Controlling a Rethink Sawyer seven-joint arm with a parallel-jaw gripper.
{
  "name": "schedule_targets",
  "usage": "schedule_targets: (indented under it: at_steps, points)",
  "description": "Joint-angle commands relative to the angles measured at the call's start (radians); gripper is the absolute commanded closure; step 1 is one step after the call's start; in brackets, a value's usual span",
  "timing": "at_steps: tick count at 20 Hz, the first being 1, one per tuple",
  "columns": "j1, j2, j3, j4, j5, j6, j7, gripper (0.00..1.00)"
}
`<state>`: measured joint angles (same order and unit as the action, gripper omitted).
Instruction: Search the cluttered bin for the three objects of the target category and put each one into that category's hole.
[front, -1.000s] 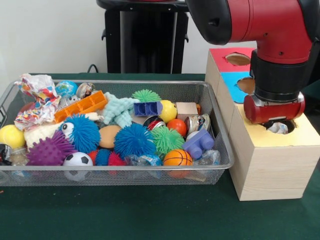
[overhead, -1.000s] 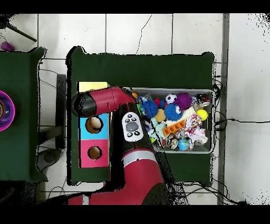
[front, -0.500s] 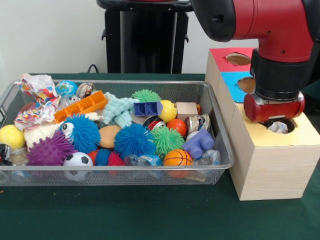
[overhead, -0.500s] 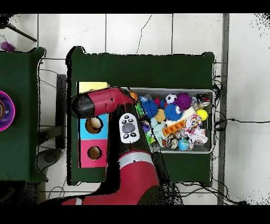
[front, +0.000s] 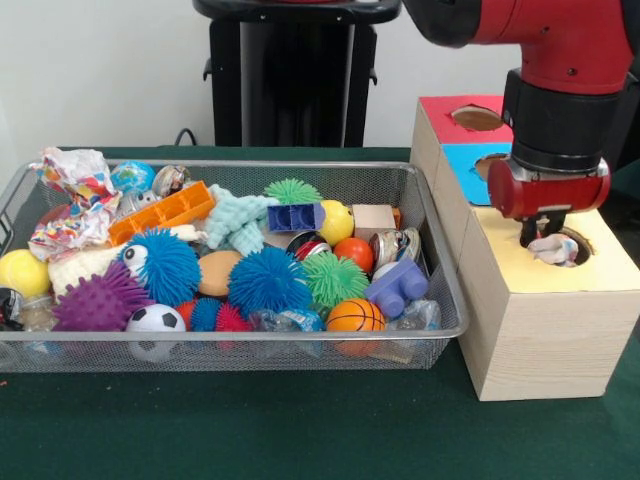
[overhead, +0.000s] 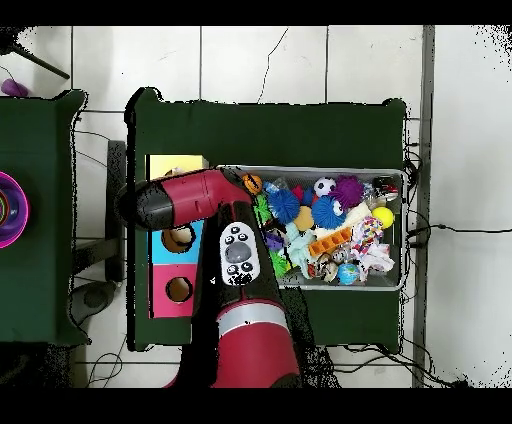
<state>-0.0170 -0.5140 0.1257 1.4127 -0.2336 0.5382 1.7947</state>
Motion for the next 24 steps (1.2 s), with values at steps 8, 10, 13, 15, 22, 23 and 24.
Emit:
schedule_targets:
  at_steps: [8, 10, 13, 15, 22, 23, 24]
  points:
    - [-0.016, -0.036, -0.006, 0.098, 0.01, 0.11, 0.081, 0.0]
    - [-0.01, -0.034, -0.013, 0.089, 0.013, 0.118, 0.082, 0.0]
    - [0.001, -0.029, -0.022, 0.075, 0.009, 0.132, 0.081, 0.0]
    - [0.003, -0.031, -0.024, 0.074, 0.012, 0.135, 0.085, 0.0]
    - [0.006, -0.04, -0.033, 0.075, 0.012, 0.117, 0.093, 0.0]
    - [0.002, -0.052, -0.031, 0.08, 0.018, 0.128, 0.09, 0.0]
    - [0.001, -0.065, -0.03, 0.083, 0.022, 0.143, 0.084, 0.0]
